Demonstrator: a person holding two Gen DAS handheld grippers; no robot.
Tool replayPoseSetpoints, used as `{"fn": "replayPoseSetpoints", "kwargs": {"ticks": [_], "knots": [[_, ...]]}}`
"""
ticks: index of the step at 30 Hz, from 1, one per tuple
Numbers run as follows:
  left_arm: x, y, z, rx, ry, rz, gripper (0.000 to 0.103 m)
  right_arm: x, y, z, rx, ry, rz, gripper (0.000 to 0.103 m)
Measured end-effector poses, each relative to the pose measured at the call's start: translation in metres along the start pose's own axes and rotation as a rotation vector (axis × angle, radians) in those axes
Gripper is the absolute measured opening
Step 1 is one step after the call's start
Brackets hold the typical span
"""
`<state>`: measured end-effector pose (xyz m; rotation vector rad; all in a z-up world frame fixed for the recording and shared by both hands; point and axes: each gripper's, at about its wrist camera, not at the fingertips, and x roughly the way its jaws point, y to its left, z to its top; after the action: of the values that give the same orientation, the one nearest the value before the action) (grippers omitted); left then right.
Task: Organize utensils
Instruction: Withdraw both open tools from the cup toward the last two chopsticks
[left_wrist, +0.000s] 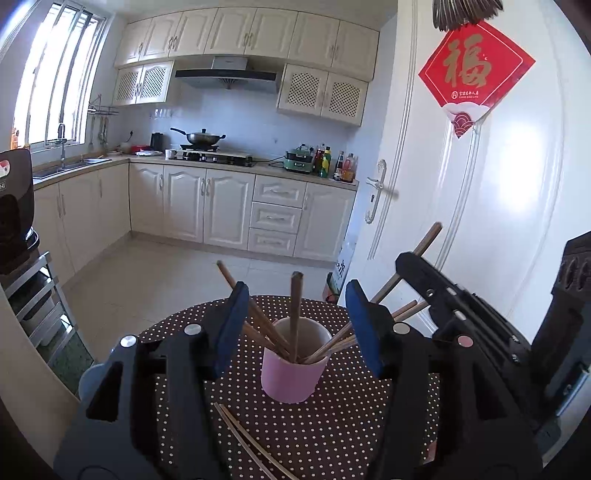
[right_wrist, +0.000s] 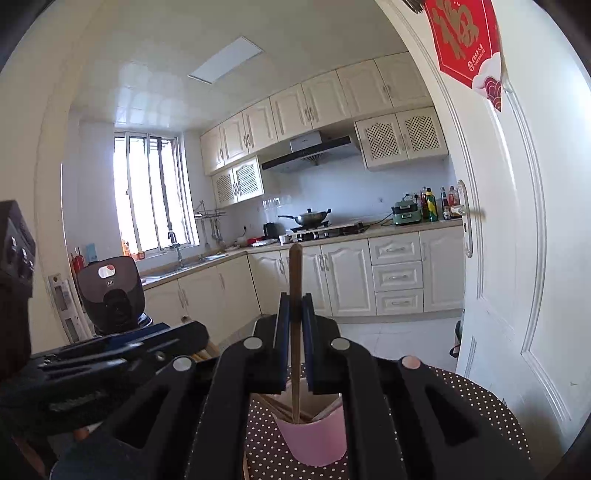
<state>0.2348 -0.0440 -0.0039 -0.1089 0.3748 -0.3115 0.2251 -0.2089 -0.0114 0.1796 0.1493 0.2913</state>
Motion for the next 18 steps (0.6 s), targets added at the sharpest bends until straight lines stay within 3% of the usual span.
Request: {"fn": "replayPoseSetpoints", "kwargs": {"ticks": [7,18], "knots": [[-0.015,0.003,0.001,-0.006,-0.008,0.012,0.059,-0.003,0.004,-0.003,0.012,0.037,-0.009,0.01],[-0.048,0.01,-0.01,-0.006,-0.003,0.044,0.064,-0.035,0.018,0.005,0.007,0.02,-0.007,0.033]]}}
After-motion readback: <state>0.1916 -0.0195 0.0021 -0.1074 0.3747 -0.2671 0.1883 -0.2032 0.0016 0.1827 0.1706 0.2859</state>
